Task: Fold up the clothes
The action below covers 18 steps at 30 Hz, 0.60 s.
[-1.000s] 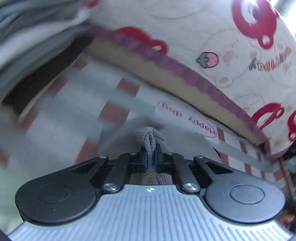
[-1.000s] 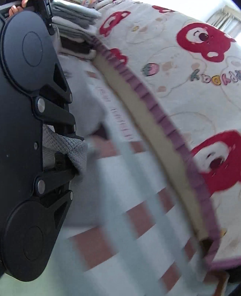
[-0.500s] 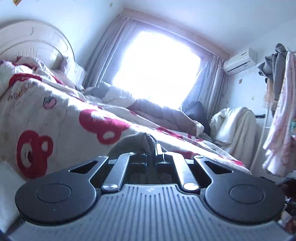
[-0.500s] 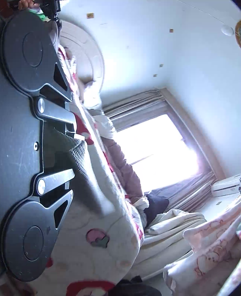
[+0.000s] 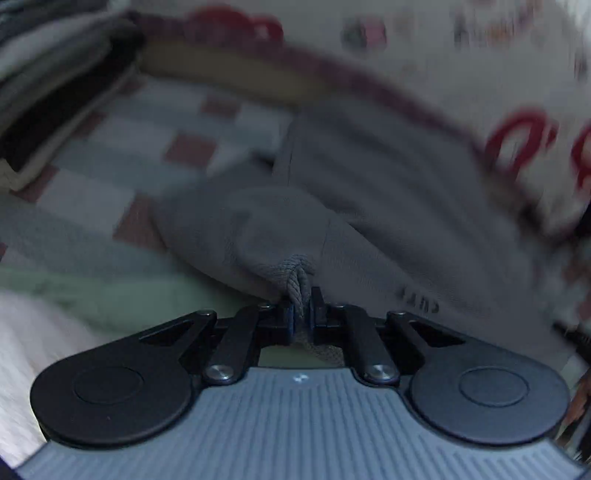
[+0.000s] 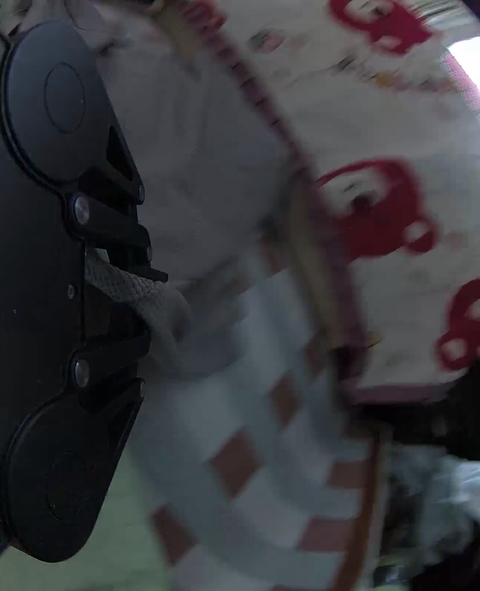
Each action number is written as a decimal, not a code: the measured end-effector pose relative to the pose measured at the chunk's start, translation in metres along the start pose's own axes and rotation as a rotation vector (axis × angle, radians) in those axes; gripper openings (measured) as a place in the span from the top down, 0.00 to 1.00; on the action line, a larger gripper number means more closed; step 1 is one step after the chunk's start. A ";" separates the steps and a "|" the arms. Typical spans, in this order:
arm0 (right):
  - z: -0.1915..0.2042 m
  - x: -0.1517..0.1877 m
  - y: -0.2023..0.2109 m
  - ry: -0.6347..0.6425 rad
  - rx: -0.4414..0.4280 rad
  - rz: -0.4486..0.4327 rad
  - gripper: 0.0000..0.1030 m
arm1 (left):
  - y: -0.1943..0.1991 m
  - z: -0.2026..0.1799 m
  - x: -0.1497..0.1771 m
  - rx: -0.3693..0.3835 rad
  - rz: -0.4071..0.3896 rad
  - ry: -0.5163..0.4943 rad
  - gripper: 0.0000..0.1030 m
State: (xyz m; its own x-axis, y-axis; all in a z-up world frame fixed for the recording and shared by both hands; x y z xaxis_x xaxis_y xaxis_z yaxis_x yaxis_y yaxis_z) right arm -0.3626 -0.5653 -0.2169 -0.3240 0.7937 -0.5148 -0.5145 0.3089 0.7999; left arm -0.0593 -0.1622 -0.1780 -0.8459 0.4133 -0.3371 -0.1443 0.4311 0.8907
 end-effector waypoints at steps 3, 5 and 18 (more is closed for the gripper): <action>0.000 0.003 -0.006 0.084 0.037 -0.006 0.92 | -0.007 0.000 0.003 -0.016 0.009 -0.005 0.94; 0.009 -0.003 0.004 0.141 0.045 -0.035 0.92 | -0.002 -0.001 0.003 -0.009 -0.002 -0.003 0.94; -0.022 0.008 0.006 0.001 0.075 0.069 0.75 | -0.014 -0.010 0.047 0.075 0.125 0.094 0.93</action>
State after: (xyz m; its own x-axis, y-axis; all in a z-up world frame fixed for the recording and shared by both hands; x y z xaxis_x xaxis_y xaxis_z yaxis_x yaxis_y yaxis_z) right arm -0.3859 -0.5684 -0.2232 -0.3571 0.8140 -0.4581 -0.4303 0.2919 0.8542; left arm -0.1021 -0.1569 -0.2034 -0.8996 0.3921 -0.1923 0.0006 0.4415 0.8973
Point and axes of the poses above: each gripper's, at about its wrist camera, not at the fingertips, and y roughly against the way its jaws point, z to its left, x to its underside, the point moved 6 cm from there along -y, roughly the way its jaws point, and after that the axes turned 14 degrees about z, right-handed, at the moved point
